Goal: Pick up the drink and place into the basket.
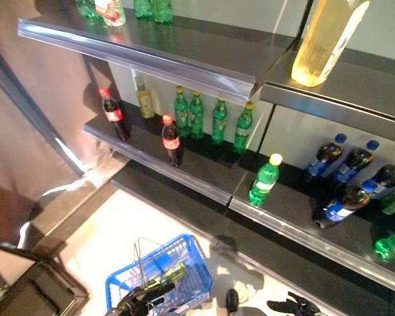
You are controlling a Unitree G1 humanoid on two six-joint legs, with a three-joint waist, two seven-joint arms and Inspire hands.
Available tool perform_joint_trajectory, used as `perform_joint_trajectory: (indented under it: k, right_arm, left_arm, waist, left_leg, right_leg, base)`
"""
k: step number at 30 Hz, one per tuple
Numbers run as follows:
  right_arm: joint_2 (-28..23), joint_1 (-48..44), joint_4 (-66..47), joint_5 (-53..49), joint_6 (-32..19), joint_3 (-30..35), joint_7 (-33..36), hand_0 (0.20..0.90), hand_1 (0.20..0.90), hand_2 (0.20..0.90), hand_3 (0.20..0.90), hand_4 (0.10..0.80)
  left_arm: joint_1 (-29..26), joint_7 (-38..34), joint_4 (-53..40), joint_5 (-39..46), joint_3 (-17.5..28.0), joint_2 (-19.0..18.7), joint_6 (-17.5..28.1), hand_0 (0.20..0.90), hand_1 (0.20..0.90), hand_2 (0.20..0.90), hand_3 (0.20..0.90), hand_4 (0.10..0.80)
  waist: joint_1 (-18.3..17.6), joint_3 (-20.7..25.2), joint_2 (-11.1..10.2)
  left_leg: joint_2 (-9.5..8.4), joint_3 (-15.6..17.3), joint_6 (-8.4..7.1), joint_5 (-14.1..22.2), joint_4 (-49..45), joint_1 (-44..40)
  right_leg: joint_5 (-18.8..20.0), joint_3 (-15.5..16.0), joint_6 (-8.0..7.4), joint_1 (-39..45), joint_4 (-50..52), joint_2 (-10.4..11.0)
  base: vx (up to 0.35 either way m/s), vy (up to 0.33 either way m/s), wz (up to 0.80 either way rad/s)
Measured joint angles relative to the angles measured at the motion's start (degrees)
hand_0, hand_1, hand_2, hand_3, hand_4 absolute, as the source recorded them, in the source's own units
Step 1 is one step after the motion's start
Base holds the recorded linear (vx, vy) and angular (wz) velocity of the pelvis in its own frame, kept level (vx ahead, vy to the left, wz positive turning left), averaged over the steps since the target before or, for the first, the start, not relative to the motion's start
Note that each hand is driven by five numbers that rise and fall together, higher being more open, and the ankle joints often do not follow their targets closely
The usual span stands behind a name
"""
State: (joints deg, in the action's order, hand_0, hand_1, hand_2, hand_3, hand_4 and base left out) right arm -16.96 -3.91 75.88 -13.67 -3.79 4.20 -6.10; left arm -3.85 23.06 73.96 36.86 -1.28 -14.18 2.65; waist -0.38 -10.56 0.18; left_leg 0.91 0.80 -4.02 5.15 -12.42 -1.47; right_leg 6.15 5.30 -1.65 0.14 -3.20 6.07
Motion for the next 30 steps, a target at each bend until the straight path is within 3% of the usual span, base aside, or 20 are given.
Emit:
perform_joint_trajectory:
  k: [1,3,5,6,8,9,11,18,30]
  right_arm:
    - [-0.25,-0.18,0.0,-0.03,-0.03,-0.2,0.06,0.9,0.9,0.9,0.9,0.8]
    - [-0.42,-0.07,0.17,0.03,-0.05,-1.04,0.04,0.9,0.9,0.9,0.9,0.8]
    - [-1.61,0.14,0.17,0.03,-0.1,-1.11,0.03,0.9,0.9,0.9,0.9,0.8]
    - [-2.17,0.16,0.32,0.02,-0.09,-0.82,0.29,0.9,0.9,0.9,0.9,0.8]
    - [-2.01,0.69,0.34,0.02,-0.03,-0.83,0.45,0.9,0.9,0.9,0.9,0.8]
    - [-1.8,1.85,0.63,0.0,-0.02,-0.28,0.51,0.9,0.9,0.9,0.9,0.8]
    - [-1.22,4.44,1.85,0.04,0.18,0.23,0.62,0.9,0.9,0.9,0.9,0.8]
    - [-1.39,5.68,1.78,0.19,1.29,0.32,-0.09,0.9,0.9,0.9,0.9,0.8]
    - [-0.94,4.59,1.78,0.21,2.23,0.15,-0.09,0.9,0.9,0.9,0.9,0.8]
  left_arm:
    - [-0.46,0.0,-0.17,-0.09,-0.14,0.39,-0.04,0.3,0.3,0.3,0.2,0.1]
    - [-0.35,-0.03,-0.48,-0.14,-0.19,1.11,0.16,0.3,0.3,0.3,0.2,0.1]
    - [-0.19,-0.22,-0.71,-0.15,-0.13,2.87,0.46,0.3,0.3,0.3,0.2,0.1]
    - [-0.66,-0.5,-0.68,-0.2,-0.13,3.54,0.5,0.3,0.3,0.3,0.2,0.1]
    - [-0.28,-1.86,-0.56,-0.56,-0.04,3.6,0.5,0.3,0.3,0.3,0.2,0.1]
    - [0.64,-2.84,-0.52,-1.38,0.0,3.4,0.52,0.3,0.3,0.3,0.2,0.1]
    - [2.6,-3.85,-0.2,-2.31,0.06,1.93,0.75,0.3,0.3,0.3,0.2,0.1]
    - [3.04,-4.9,1.86,-5.25,1.52,-0.15,0.77,0.3,0.3,0.3,0.2,0.1]
    - [4.52,-7.19,1.74,-8.88,1.63,-0.81,1.78,0.3,0.3,0.3,0.2,0.1]
  waist:
    - [-0.52,-0.1,0.0]
    - [-0.7,-0.03,-0.33]
    - [-1.72,0.56,1.84]
    - [-2.13,0.45,2.73]
    - [-2.26,0.78,2.01]
    - [-2.45,1.15,2.71]
    - [-2.83,2.59,1.47]
    - [-2.82,3.18,1.34]
    - [-1.33,5.6,-0.29]
  left_leg:
    - [0.22,2.06,0.76,0.7,-1.58,1.0]
    - [0.81,2.51,1.11,0.85,1.68,-0.36]
    - [3.65,1.25,2.25,1.5,7.56,-2.65]
    - [4.4,1.37,0.24,0.22,9.76,-3.47]
    - [3.55,3.24,0.02,-1.68,12.02,-4.12]
    - [4.25,4.24,0.16,-3.58,14.12,-4.79]
    - [4.0,4.28,0.01,-4.84,16.71,-6.14]
    - [3.36,5.2,0.08,-4.9,17.33,-7.56]
    - [3.49,6.3,0.2,-4.53,17.71,-6.67]
  right_leg:
    - [0.22,0.81,0.22,-0.4,0.04,1.37]
    - [-0.16,0.07,-0.33,-1.5,0.74,2.61]
    - [0.15,-1.15,-1.58,-2.81,1.58,2.09]
    - [1.0,-1.36,-2.59,-3.48,1.93,2.18]
    - [0.91,-1.18,-3.45,-3.35,0.8,3.02]
    - [0.86,-0.7,-2.93,-3.88,4.01,2.53]
    - [-4.09,-0.59,-3.99,-2.82,7.11,2.19]
    - [0.84,-0.87,-4.56,1.83,-1.66,1.97]
    - [0.4,-1.25,-4.43,0.46,-1.79,2.1]
  base:
    - [0.112,0.298,0.25]
    - [0.073,0.201,-0.02]
    - [0.048,0.314,-0.14]
    - [0.069,0.363,-0.13]
    - [0.047,0.183,-0.23]
    - [0.036,0.123,-0.15]
    - [0.055,0.133,-0.1]
    - [0.028,0.037,-0.07]
    - [0.027,0.0,-0.03]
